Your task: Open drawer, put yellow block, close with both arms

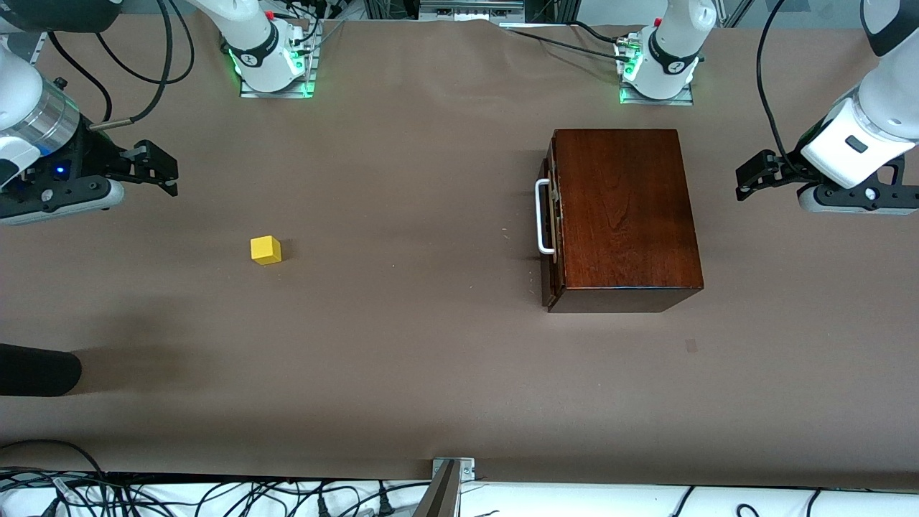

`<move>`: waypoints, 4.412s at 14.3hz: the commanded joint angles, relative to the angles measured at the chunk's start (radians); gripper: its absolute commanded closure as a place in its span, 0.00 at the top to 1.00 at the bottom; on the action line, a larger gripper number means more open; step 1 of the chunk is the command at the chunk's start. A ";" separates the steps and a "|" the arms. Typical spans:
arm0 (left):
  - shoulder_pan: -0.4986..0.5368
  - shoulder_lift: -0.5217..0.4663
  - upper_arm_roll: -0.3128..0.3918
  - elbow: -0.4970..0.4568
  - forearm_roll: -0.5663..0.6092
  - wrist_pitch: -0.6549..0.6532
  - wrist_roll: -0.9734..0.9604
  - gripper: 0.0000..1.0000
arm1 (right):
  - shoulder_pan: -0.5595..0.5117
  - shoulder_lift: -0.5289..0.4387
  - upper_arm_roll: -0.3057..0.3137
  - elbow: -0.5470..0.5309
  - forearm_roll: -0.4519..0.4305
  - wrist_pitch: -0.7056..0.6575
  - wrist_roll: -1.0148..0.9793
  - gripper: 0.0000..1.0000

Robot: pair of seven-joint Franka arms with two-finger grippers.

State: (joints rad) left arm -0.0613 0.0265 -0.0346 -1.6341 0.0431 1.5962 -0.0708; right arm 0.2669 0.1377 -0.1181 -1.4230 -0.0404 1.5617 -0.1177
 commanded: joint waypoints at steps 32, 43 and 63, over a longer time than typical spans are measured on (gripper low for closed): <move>-0.494 0.318 -0.122 0.086 0.128 0.137 -0.564 1.00 | 0.000 -0.009 0.015 0.010 -0.001 -0.025 0.004 1.00; -0.572 0.382 -0.123 -0.055 0.233 0.225 -0.682 1.00 | -0.002 0.005 0.014 0.010 -0.006 0.032 -0.010 1.00; -0.637 0.478 -0.128 -0.132 0.307 0.441 -0.912 1.00 | -0.014 0.083 0.005 -0.004 0.093 0.018 -0.076 1.00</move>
State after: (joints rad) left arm -0.6740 0.4830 -0.1607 -1.7696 0.3195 1.9792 -0.9329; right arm 0.2640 0.1848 -0.1144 -1.4334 0.0392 1.5886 -0.1706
